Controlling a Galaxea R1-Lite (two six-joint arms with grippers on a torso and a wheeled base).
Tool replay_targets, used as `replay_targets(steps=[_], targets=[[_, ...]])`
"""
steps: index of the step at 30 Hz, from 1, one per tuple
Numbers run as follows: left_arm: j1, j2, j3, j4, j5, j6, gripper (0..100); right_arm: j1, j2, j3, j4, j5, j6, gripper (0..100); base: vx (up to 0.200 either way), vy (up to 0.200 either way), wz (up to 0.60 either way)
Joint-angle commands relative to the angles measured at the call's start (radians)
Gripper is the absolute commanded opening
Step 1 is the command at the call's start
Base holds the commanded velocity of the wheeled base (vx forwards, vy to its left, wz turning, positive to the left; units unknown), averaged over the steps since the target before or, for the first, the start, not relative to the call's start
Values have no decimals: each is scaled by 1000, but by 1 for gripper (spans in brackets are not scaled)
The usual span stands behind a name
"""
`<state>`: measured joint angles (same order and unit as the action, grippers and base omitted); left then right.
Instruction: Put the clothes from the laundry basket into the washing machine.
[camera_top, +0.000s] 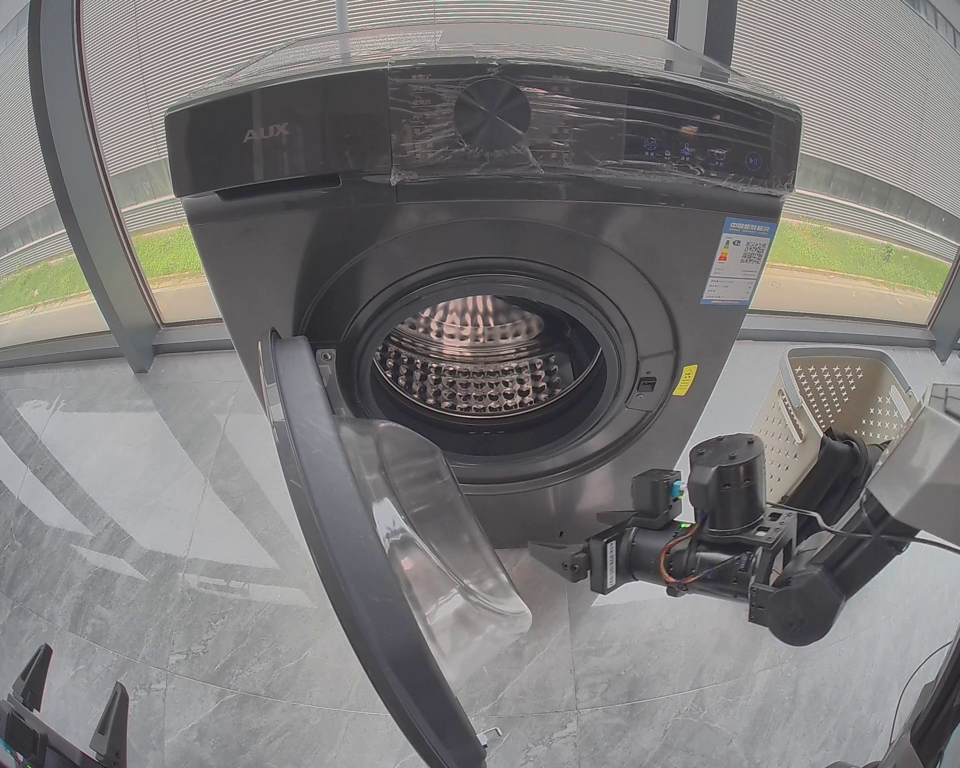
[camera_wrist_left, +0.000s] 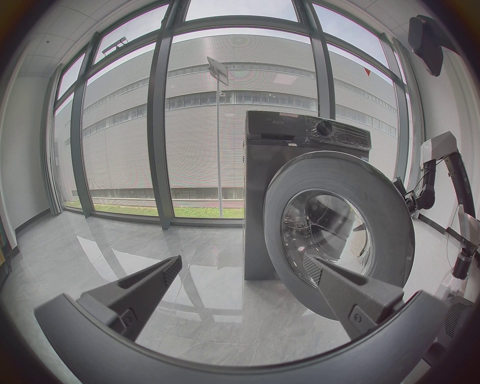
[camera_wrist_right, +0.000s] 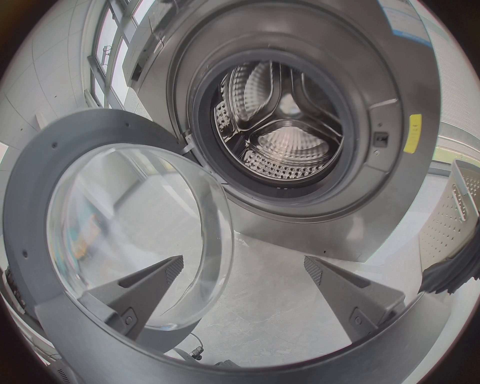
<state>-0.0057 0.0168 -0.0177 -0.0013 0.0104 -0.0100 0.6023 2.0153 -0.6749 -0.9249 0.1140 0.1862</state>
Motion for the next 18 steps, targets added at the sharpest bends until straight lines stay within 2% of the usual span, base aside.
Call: replay_targets(steps=[1,4,9,18], targets=[[0,-17,18,0,0,-1,100,45,100,-48,-8,-10,3,100,0,0,0],[0,-17,18,0,0,-1,100,73,115,-58,-12,-13,3,100,0,0,0],[0,-17,18,0,0,-1,100,112,117,-71,-49,-22,44,100,0,0,0],[0,-17,18,0,0,-1,100,114,120,-130,-57,-1,49,100,0,0,0]])
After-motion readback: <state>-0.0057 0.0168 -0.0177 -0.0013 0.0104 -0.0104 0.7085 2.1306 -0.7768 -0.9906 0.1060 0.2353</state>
